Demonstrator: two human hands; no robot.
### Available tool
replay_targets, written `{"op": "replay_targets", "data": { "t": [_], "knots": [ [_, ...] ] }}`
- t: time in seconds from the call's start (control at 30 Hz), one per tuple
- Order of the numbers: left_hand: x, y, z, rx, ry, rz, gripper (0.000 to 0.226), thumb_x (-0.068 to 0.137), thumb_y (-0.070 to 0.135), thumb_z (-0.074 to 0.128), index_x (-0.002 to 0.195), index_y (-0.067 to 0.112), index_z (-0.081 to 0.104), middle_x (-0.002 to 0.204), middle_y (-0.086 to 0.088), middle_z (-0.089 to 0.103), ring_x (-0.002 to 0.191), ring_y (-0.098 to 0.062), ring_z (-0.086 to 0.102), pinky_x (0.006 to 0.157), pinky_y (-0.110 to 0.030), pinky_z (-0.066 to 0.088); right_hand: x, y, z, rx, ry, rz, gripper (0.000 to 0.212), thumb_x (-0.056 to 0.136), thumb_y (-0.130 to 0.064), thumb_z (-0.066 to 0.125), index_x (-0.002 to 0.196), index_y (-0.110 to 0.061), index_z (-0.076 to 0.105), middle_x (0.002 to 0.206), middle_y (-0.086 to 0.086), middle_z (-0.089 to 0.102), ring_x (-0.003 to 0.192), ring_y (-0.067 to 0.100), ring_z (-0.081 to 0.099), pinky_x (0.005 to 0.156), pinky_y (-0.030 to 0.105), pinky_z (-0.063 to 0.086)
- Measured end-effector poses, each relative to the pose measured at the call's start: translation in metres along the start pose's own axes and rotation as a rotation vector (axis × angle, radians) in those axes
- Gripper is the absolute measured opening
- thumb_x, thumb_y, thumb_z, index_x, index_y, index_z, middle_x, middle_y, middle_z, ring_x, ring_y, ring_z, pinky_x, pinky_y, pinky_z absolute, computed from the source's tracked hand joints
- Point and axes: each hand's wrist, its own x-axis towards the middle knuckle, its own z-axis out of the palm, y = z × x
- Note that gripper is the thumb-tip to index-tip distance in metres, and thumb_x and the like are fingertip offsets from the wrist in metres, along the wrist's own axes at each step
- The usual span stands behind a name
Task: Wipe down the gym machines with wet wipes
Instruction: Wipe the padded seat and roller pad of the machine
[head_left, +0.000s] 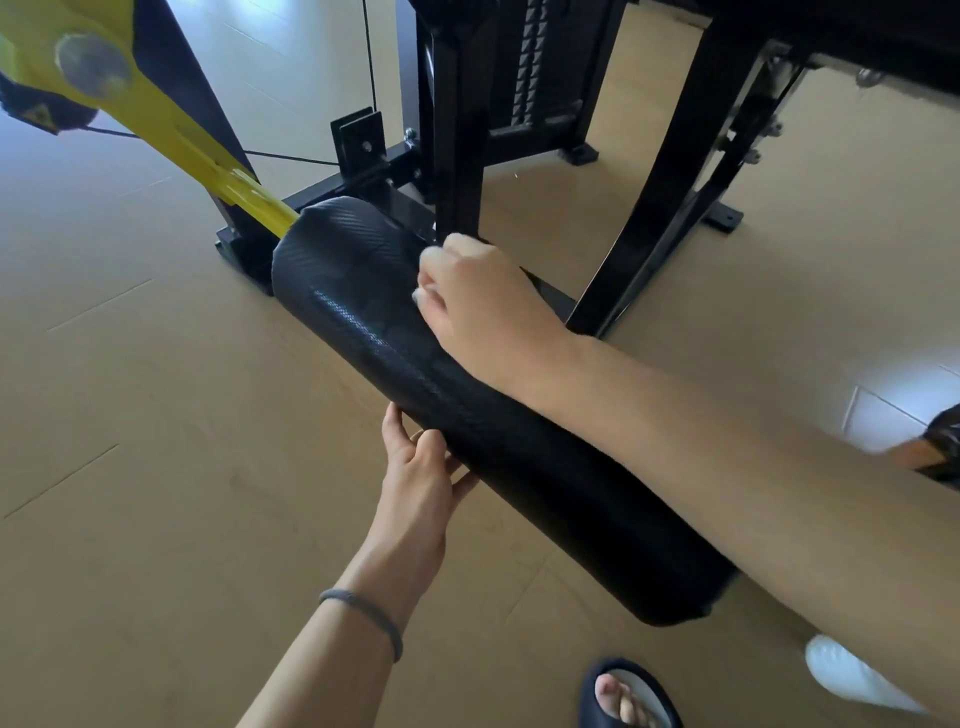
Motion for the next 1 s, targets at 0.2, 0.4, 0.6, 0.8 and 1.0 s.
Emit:
{"op": "replay_targets", "data": {
  "t": [0.2, 0.4, 0.6, 0.8, 1.0],
  "knots": [
    [0.001, 0.001, 0.002, 0.021, 0.022, -0.012, 0.066, 0.104, 0.013, 0.034, 0.156, 0.048, 0.013, 0.130, -0.001, 0.066, 0.113, -0.024, 0.069, 0.097, -0.045, 0.058, -0.179, 0.019, -0.056, -0.219, -0.006, -0.061, 0.028, 0.109, -0.017, 0.046, 0.103, -0.003, 0.070, 0.090, 0.005, 0.059, 0.075, 0.014, 0.057, 0.069, 0.025, 0.055],
    [-0.012, 0.008, 0.007, 0.066, 0.069, -0.008, 0.068, 0.102, 0.010, 0.034, 0.158, 0.042, 0.012, 0.131, -0.003, 0.065, 0.112, -0.021, 0.068, 0.095, -0.044, 0.059, -0.103, -0.002, -0.016, -0.298, -0.005, -0.185, 0.011, 0.092, 0.000, 0.063, 0.086, -0.009, 0.061, 0.090, 0.011, 0.057, 0.071, 0.023, 0.058, 0.065, 0.030, 0.048],
    [-0.029, 0.022, -0.001, 0.099, 0.110, 0.040, 0.060, 0.106, 0.021, 0.046, 0.157, 0.037, 0.019, 0.117, 0.008, 0.063, 0.113, -0.018, 0.066, 0.102, -0.043, 0.053, -0.080, -0.006, -0.007, -0.255, 0.038, -0.231, 0.010, 0.086, 0.003, 0.070, 0.087, -0.006, 0.066, 0.094, 0.014, 0.062, 0.068, 0.021, 0.062, 0.064, 0.028, 0.052],
    [-0.041, 0.027, -0.007, 0.211, 0.107, 0.058, 0.063, 0.100, 0.029, 0.050, 0.155, 0.042, 0.023, 0.123, 0.007, 0.061, 0.113, -0.014, 0.064, 0.103, -0.040, 0.053, -0.184, 0.025, -0.055, -0.200, 0.103, -0.087, 0.018, 0.103, -0.013, 0.057, 0.090, -0.005, 0.067, 0.086, 0.006, 0.058, 0.068, 0.013, 0.053, 0.063, 0.021, 0.050],
    [-0.045, 0.058, -0.012, 0.279, 0.144, 0.109, 0.061, 0.092, 0.042, 0.051, 0.148, 0.042, 0.030, 0.127, 0.006, 0.059, 0.120, -0.019, 0.058, 0.106, -0.046, 0.049, -0.118, -0.011, -0.050, 0.383, 0.074, 0.318, 0.011, 0.097, -0.023, 0.064, 0.094, -0.016, 0.072, 0.088, -0.008, 0.066, 0.078, -0.002, 0.061, 0.067, 0.003, 0.042]
  ]
}}
